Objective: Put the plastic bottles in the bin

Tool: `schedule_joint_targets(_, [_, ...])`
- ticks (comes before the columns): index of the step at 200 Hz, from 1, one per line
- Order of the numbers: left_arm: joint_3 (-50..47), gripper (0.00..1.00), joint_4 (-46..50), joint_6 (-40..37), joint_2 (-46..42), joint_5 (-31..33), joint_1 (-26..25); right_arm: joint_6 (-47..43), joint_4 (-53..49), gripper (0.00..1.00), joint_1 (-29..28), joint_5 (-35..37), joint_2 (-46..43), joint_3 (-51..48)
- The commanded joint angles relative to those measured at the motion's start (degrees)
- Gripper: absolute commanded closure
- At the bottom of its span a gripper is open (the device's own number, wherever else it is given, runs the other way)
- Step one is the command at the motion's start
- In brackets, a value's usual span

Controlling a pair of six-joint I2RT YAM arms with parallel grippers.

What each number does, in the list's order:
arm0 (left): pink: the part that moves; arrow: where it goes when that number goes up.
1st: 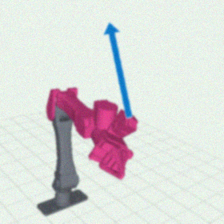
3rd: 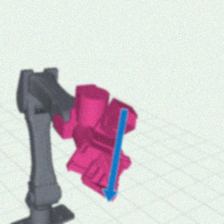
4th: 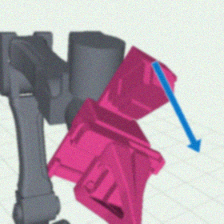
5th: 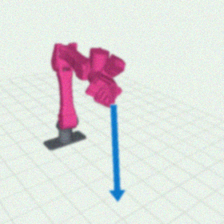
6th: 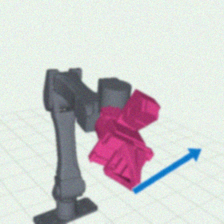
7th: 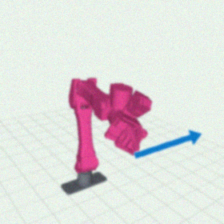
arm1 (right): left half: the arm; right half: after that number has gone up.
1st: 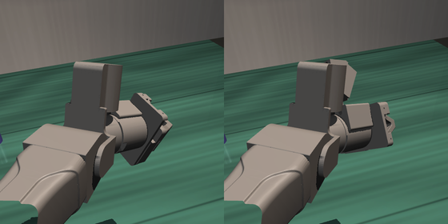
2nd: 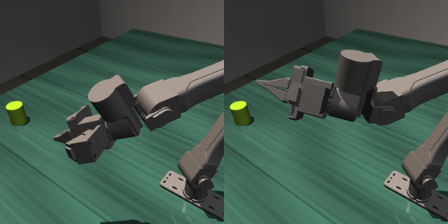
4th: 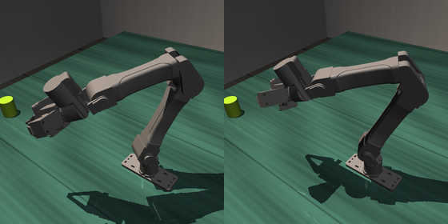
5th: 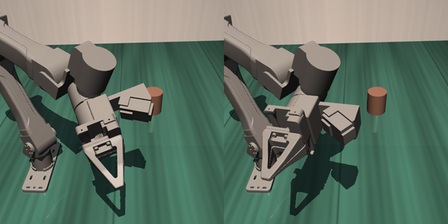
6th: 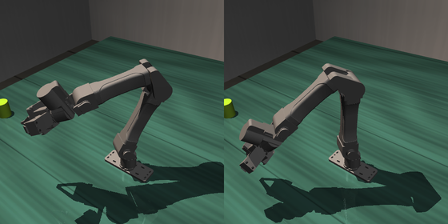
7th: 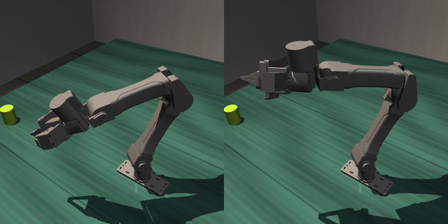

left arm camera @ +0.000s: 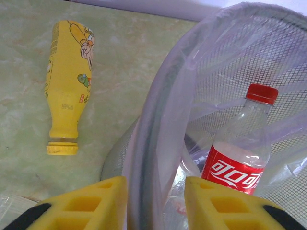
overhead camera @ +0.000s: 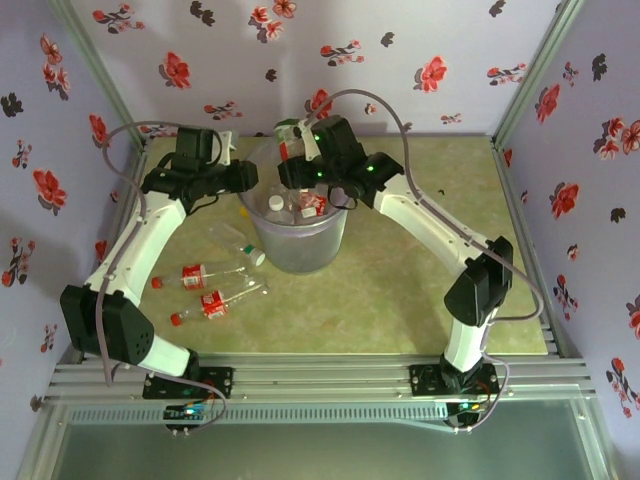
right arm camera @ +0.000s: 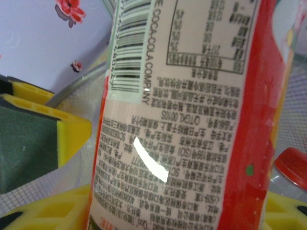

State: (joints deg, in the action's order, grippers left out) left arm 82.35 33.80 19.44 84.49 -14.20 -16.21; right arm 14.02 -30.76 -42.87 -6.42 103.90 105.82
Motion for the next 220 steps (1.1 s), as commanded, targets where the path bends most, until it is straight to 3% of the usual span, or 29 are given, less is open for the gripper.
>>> schedule_joint_targets(1, [-0.8, 0.63, -2.1, 0.4, -0.8, -0.8, 0.3, -2.8, -1.9, 0.54, -0.1, -2.9, 0.6, -1.0])
schedule_joint_targets(24, [-1.5, 0.64, -2.9, 0.3, -0.8, -0.8, 0.4, -3.6, -0.6, 0.47, -0.1, -4.5, -0.5, -5.0])
schedule_joint_targets(39, [-1.7, 0.65, -3.1, 0.2, -0.9, -0.8, 0.6, -4.1, 1.6, 0.29, -0.1, -4.2, -2.0, -8.0])
schedule_joint_targets(53, [-2.0, 0.65, -3.4, 0.2, -1.1, -0.7, 0.8, -4.5, 2.2, 0.2, -0.1, -3.5, -2.7, -8.5])
schedule_joint_targets(82, [-2.4, 0.66, -3.8, 0.2, -1.3, -0.8, 0.9, -4.9, 1.8, 0.16, 0.0, -1.2, -3.0, -5.9])
schedule_joint_targets(99, [-2.6, 0.67, -3.9, 0.2, -1.5, -0.8, 0.9, -4.7, 1.1, 0.17, -0.1, 0.3, -2.3, -3.8])
schedule_joint_targets(146, [-2.9, 0.69, -4.3, 0.0, -1.4, -0.8, 0.9, -3.6, -3.8, 0.38, -1.3, 1.6, 4.7, 3.3])
schedule_joint_targets(220, [-3.3, 0.7, -4.7, 0.2, -1.7, -1.0, 0.9, -1.9, -8.4, 0.45, -3.1, 3.6, 10.9, 4.7])
